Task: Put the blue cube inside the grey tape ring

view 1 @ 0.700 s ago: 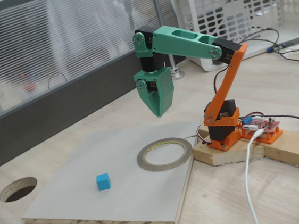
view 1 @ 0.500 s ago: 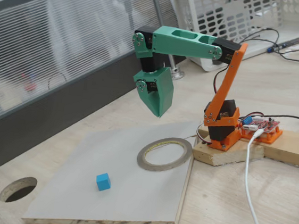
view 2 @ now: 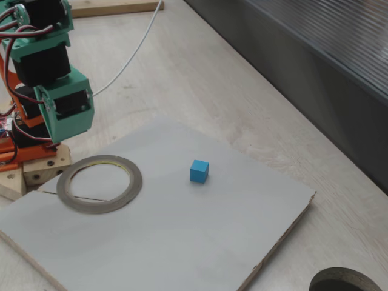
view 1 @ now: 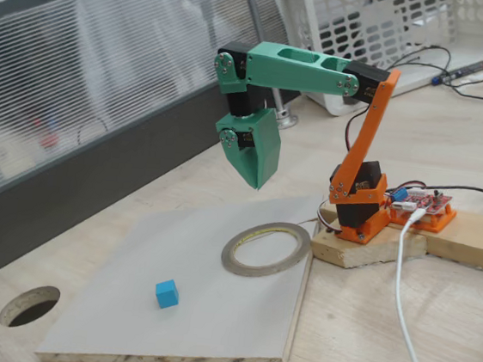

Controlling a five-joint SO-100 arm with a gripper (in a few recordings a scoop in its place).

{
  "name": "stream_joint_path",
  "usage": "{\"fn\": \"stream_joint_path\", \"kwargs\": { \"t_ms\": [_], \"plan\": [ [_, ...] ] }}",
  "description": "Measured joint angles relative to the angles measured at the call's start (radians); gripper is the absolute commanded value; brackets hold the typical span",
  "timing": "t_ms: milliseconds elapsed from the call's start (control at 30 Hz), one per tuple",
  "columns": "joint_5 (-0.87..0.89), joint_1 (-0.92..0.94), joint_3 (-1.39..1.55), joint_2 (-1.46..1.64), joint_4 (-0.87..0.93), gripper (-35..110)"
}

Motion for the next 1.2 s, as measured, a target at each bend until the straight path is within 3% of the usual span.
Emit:
{"fn": "stream_joint_path", "kwargs": {
  "t_ms": [400,567,833,1200],
  "plan": [
    [0.0,-0.008,-0.012,-0.009,-0.005,0],
    [0.0,-0.015,-0.02,-0.163,-0.011,0],
    [0.003,-0.35,-0.043,-0.347,-0.014,0],
    [0.002,-0.436,-0.568,-0.69,-0.014,0]
  ]
}}
